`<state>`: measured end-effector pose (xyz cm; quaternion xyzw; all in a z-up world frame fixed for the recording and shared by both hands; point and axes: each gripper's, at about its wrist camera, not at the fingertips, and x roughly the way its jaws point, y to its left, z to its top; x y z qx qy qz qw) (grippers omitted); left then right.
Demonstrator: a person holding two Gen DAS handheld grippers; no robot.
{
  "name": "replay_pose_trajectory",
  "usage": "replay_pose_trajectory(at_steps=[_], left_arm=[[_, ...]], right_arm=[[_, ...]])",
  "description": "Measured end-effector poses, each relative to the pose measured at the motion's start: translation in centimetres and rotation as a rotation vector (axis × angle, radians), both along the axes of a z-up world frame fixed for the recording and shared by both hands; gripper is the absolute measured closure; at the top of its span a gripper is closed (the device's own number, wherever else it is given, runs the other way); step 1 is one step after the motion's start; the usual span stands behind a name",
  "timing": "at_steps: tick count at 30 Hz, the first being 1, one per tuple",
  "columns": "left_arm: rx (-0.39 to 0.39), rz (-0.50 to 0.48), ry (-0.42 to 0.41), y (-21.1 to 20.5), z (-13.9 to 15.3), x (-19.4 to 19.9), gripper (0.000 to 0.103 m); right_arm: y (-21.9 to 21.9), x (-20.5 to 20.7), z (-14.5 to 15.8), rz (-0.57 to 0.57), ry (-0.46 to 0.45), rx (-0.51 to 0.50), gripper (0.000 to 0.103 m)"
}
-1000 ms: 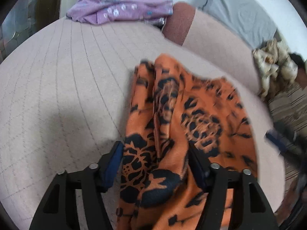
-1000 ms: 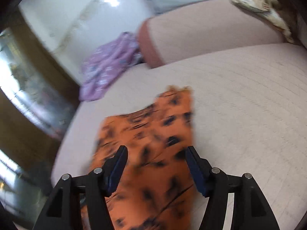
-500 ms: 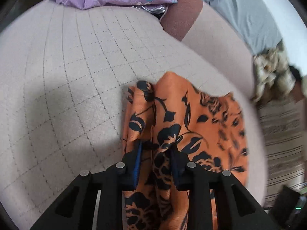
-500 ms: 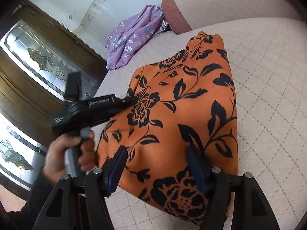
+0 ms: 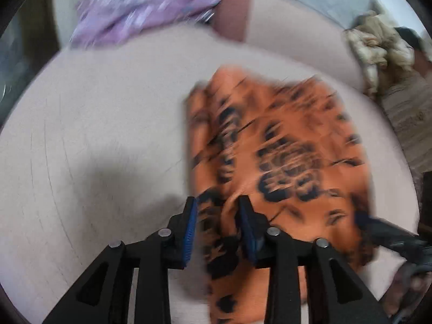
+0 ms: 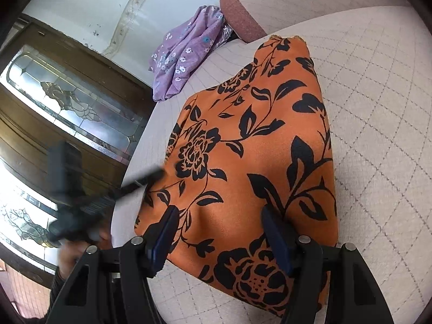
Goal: Fold small clothes
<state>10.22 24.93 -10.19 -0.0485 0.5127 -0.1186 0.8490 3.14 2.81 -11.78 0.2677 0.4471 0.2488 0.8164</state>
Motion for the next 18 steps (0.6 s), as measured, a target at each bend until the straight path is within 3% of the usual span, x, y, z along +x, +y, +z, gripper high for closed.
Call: replay_pose_trajectory(at_steps=[3,7,10,11,13,16,18], left_arm=[[-0.089,0.074,0.010,1.6,0.9,-0.5,0.053],[-0.061,0.047,-0.081,0.9,3.5,-3.0,0.053],[0.071,0.037,-0.001,-0.2,0.0,-3.2,0.051],[0.050,0.061,0.001,0.1,-0.8,-3.3,0.045],[0.003,0.107,-0.012,0.8,0.1,-3.7,0.044],[0.058,0.090,-0.085,0.0,2.2,-4.6,0.044],[0.054,0.073,-0.138,-0.5,3.3,-5.5,0.044]], right_arm=[[0.1,0.3,0.1,0.010,0.012,0.004,0.036],[-0.2,0.5,-0.1,0.011,0.030,0.018,0.035],[-0.1,0.6,-0.1,0.006,0.034,0.027,0.033],[-0.1,0.6,-0.1,0.008,0.034,0.026,0.033],[0.2,0.6,0.1,0.013,0.045,0.023,0.033],[-0.6,0.1,1.1,-0.001,0.052,0.047,0.033],[-1.0,-0.4,1.9,0.005,0.029,0.078,0.031]])
